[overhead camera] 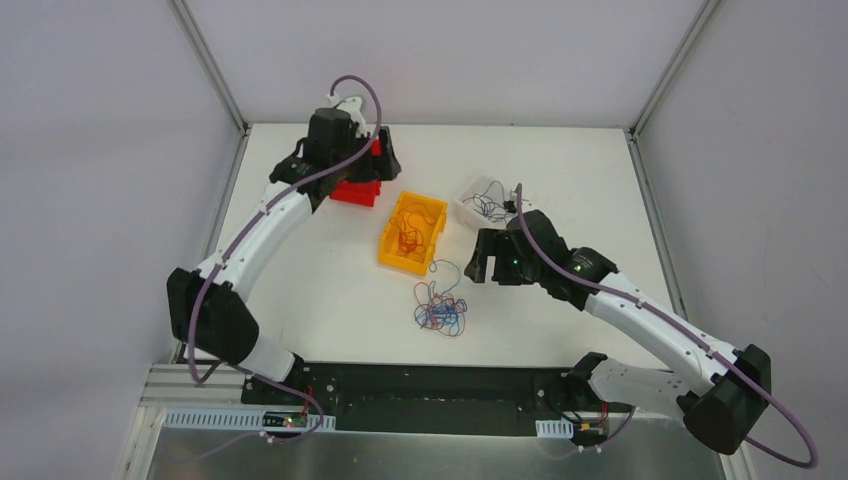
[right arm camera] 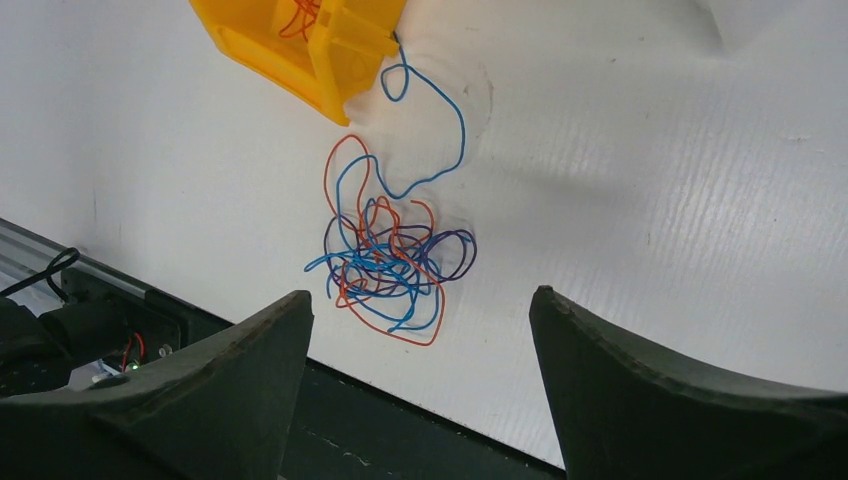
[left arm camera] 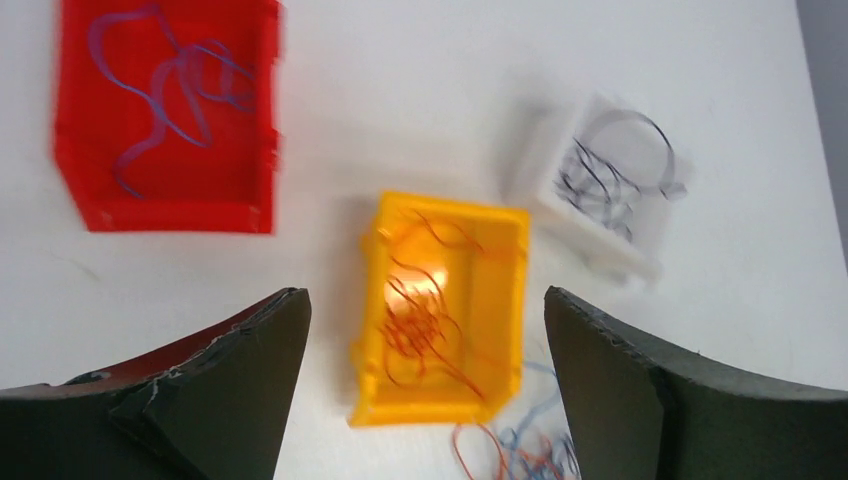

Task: Untangle the cables

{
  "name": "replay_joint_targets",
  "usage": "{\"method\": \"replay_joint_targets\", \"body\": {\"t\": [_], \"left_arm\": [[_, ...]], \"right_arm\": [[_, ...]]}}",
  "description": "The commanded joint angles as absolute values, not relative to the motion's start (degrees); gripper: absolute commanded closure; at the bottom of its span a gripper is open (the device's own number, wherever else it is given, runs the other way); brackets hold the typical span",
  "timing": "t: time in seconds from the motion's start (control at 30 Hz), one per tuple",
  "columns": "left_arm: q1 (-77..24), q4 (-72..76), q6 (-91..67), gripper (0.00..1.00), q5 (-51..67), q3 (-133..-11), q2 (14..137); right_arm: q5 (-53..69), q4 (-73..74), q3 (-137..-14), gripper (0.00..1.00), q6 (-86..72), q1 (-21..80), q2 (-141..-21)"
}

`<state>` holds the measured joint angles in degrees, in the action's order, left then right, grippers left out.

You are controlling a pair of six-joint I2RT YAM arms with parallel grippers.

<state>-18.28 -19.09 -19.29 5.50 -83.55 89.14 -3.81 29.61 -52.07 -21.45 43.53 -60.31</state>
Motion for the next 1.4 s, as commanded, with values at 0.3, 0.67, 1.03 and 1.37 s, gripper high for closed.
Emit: {"method": "replay_joint_targets", "body": {"t": [0.3,0.67,1.03,1.37], "left_arm": [[-39.01,-19.90,-26.78,0.04,5.98,-56.89,67.50],[-49.32,-5.57,-38.14,0.11,5.35,-44.94,73.49],[-49.48,1.32,-39.92,0.22,9.90,-44.06,82.78],[-49.43,3.54,-42.88,0.74,8.08,-45.60,89.59]], "right_arm": [[-0.61,24.32,-45.80,0.17,-22.54,42.54,-60.91],[1.73,19.11,-36.33,0.18,-27.01,42.58,-58.16],[5.42,12.40,-32.53,0.30,-27.25,42.55,-61.38],[8.00,7.63,-31.16,0.37,-28.71,42.54,-64.44]]}}
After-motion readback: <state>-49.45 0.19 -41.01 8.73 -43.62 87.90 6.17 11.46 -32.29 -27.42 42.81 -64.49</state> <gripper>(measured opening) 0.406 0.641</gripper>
